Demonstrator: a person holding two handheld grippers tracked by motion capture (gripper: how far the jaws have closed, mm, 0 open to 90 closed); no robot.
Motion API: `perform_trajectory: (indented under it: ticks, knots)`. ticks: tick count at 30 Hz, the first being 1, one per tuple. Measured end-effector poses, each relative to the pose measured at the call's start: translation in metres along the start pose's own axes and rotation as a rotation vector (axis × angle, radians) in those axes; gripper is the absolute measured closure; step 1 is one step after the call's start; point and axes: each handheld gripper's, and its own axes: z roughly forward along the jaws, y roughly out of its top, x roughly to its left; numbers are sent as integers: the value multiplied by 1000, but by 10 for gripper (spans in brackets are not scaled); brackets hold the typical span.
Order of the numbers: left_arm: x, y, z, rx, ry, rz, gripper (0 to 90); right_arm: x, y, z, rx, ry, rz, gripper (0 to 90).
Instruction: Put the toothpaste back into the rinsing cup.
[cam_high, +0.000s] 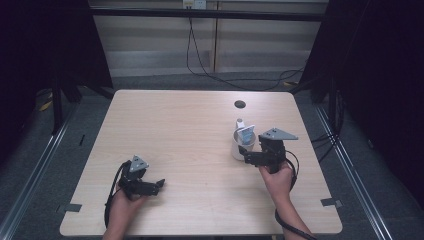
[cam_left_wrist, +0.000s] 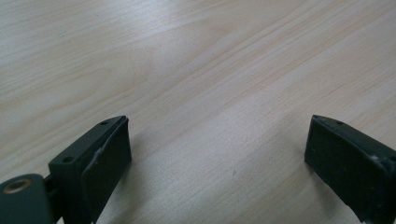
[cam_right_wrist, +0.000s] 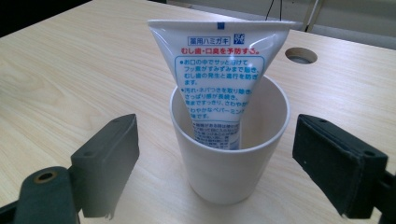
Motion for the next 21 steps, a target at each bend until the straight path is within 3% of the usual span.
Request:
perform_trajectory:
  ticks: [21]
  knots:
    - [0,0,0,-1,-1,0,68,-6,-8,-19,19,15,-23,139]
